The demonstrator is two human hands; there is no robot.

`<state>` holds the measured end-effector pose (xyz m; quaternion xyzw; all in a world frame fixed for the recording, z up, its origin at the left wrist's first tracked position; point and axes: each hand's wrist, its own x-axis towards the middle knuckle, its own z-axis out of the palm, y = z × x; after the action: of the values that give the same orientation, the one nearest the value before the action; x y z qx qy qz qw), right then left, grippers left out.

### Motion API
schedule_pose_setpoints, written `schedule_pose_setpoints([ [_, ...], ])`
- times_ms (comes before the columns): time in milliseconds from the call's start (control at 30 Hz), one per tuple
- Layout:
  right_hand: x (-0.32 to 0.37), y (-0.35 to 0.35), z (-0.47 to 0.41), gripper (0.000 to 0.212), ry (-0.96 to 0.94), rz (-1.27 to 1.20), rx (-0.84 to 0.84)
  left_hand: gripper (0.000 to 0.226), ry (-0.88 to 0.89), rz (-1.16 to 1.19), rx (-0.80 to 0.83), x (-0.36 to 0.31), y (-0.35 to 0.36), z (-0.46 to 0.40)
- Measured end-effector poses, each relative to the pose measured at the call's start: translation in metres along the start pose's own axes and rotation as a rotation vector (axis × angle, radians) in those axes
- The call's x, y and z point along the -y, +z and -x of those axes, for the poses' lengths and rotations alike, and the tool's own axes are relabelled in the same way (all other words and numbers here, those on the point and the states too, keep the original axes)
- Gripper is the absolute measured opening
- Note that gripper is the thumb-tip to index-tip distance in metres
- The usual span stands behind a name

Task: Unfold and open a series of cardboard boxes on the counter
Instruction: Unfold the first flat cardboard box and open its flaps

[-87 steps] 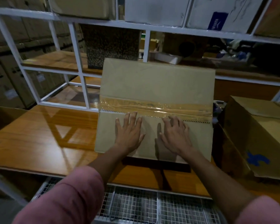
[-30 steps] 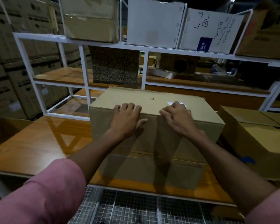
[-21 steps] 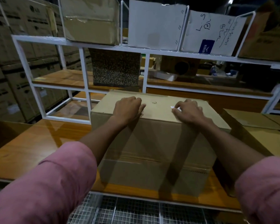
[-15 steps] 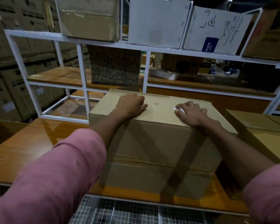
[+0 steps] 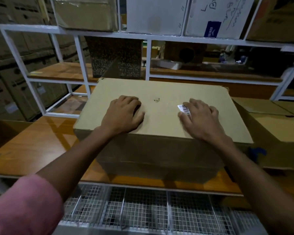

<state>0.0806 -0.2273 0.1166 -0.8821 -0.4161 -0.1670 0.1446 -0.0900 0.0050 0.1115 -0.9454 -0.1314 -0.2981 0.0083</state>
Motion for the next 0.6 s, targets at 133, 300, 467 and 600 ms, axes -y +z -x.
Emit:
schedule_pose_setpoints([
  [133,0.008,-0.004,0.032,0.06,-0.017,0.032,-0.048,0.05,0.012,-0.033,-0.074,-0.012,-0.006,0.032],
  [300,0.013,-0.006,0.055,0.061,-0.028,0.056,-0.102,0.047,0.031,-0.053,-0.135,-0.023,-0.011,0.053],
  [467,0.014,0.005,0.065,0.059,-0.028,0.093,-0.15,0.049,0.047,-0.076,-0.209,-0.025,-0.003,0.066],
  [600,0.013,0.033,0.077,0.056,-0.022,0.101,-0.214,0.057,0.031,-0.122,-0.177,-0.021,0.023,0.08],
])
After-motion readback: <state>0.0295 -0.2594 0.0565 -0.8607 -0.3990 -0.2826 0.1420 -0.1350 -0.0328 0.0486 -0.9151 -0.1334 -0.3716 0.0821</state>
